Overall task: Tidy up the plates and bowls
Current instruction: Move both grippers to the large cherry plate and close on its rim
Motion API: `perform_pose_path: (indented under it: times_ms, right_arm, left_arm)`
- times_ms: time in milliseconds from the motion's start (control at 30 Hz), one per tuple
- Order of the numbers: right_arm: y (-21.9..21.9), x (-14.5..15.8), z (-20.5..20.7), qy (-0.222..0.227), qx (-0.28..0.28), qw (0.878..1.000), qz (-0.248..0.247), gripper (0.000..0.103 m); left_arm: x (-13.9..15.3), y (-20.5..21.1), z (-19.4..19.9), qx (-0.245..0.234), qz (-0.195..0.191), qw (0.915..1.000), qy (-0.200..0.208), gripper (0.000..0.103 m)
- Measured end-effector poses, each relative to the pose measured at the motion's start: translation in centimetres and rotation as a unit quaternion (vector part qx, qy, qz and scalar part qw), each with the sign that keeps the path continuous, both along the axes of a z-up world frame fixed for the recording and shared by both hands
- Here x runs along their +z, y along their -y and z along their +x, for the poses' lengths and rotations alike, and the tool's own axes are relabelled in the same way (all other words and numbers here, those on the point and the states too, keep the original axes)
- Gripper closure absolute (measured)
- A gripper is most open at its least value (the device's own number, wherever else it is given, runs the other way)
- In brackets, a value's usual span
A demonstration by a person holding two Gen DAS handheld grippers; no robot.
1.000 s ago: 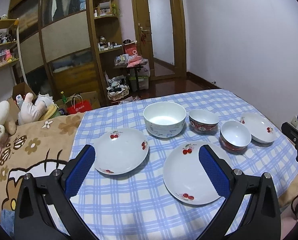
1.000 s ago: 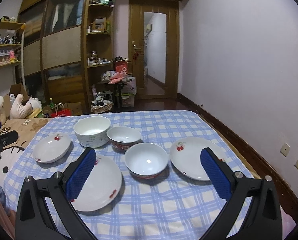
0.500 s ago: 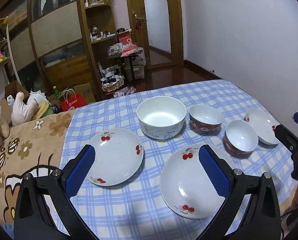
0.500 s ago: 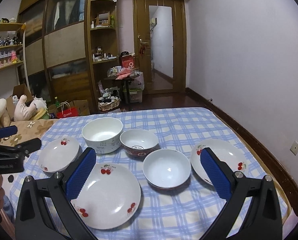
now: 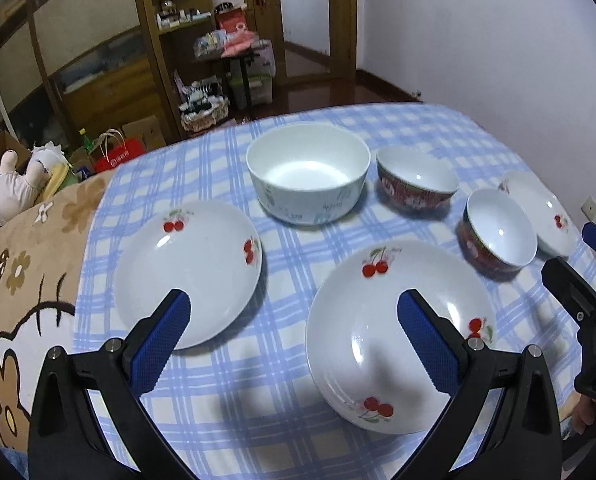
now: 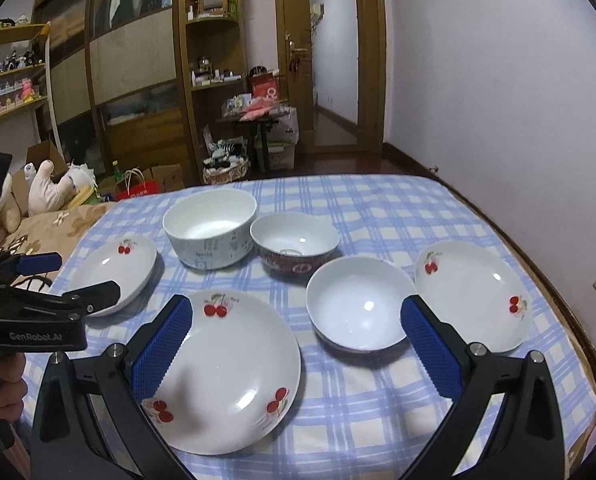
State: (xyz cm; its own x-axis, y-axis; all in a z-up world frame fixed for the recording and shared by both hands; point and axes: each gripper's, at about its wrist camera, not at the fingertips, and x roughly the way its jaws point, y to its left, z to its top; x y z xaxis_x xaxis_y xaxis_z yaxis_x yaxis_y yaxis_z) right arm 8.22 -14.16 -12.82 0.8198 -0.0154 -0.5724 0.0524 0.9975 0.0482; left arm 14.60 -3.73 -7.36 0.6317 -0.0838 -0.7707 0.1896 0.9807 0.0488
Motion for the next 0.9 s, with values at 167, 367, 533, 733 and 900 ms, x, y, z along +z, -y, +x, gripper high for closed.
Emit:
perform_pose_path:
  times_ms: [167,367,533,733,900]
  right_arm:
    - [0.0,-1.4,0.6,-0.027,0.001,1.0,0.003,0.0]
    - [0.0,-2.8,1.0,-0.05,0.002,0.999,0.007,0.0]
    - [0.1,-3.6,1.2,-0.064,0.0,0.998,0.011,0.0]
    - [0.0,-4.3,1.5,-0.078,0.002,0.997,0.01,0.0]
    - [-0.2,-5.4,1.9,-0.105,0.012,0.994,0.018,0.0]
  left_arm:
    - [-1.4,0.0,0.4,0.003,0.007,0.9998,-0.021,0.001]
    - [-2.9,-0.1,0.7,0.006,0.006,0.9988,-0.048,0.001]
    - [-3.5,0.3,0.7,-0.004,0.008,0.9983,-0.057,0.001]
    - [-4.4,0.8,0.5,-0.016,0.01,0.9975,-0.068,0.001]
    - [-5.8,1.8,0.5,-0.035,0.025,0.9951,-0.089,0.01]
